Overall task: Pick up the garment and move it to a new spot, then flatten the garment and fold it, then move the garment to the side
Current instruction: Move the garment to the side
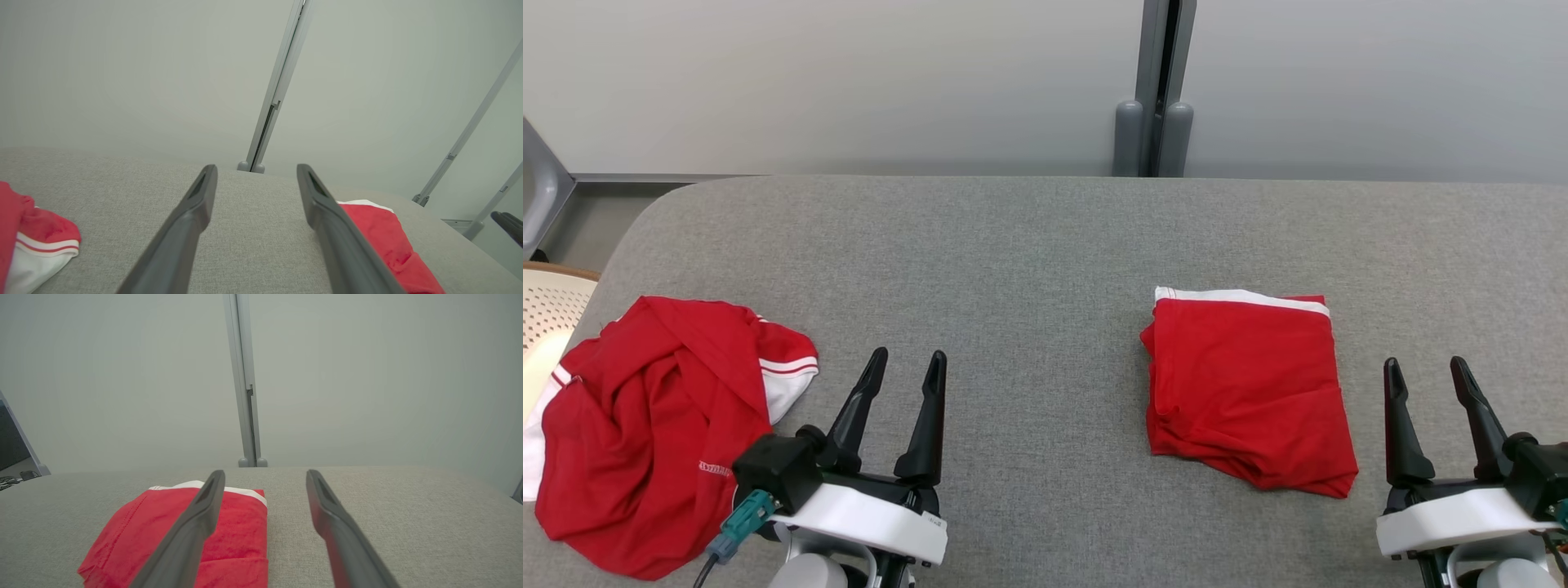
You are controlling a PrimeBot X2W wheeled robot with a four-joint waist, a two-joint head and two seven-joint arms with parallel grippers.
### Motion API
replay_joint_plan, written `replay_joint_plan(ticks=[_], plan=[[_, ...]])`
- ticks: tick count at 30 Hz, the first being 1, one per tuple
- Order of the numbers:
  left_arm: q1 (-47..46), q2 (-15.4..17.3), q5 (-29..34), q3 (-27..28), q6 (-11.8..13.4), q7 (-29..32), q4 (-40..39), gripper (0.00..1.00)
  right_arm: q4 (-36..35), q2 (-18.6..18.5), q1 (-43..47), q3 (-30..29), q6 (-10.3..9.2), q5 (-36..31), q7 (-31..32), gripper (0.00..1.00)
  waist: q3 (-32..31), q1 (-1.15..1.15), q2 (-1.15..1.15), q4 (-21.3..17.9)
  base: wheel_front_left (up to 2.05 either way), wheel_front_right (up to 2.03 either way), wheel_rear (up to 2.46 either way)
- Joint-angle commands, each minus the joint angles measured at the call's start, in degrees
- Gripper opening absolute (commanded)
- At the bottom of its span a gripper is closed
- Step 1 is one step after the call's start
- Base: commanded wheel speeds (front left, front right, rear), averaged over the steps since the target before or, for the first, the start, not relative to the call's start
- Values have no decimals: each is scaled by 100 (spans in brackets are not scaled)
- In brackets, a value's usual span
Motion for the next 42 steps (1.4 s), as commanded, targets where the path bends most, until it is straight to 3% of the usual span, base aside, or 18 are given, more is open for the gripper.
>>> replay_joint_plan(ticks=[1,12,24,33,34,35,36,42], plan=[[38,21,43,14,-1,-10,-8,100,-39,-11,42,-23,1,-16,-29,100,5,0,0,9,0,0,0],[-55,21,50,-8,-34,-10,3,100,228,77,-102,-55,1,20,-30,100,178,0,0,99,0,0,0],[-376,21,51,-93,-97,-10,52,100,1334,148,-805,-203,1,575,454,100,790,0,0,341,0,0,0],[-518,22,41,-147,-109,-10,82,100,2032,218,-1201,-157,1,556,356,100,992,0,0,444,0,0,0],[-536,22,48,-152,-112,-10,85,100,2099,225,-1238,-127,1,556,335,66,999,0,0,448,0,0,0],[-549,22,51,-156,-114,-10,91,100,2164,221,-1276,-88,1,539,322,20,1003,0,0,450,0,0,0],[-557,22,54,-158,-117,-10,97,100,2223,193,-1305,-37,1,491,310,0,1005,0,0,448,0,0,0],[-532,21,80,-122,-114,-10,82,100,2381,-4,-1458,43,0,103,98,0,954,0,0,324,0,0,0]])
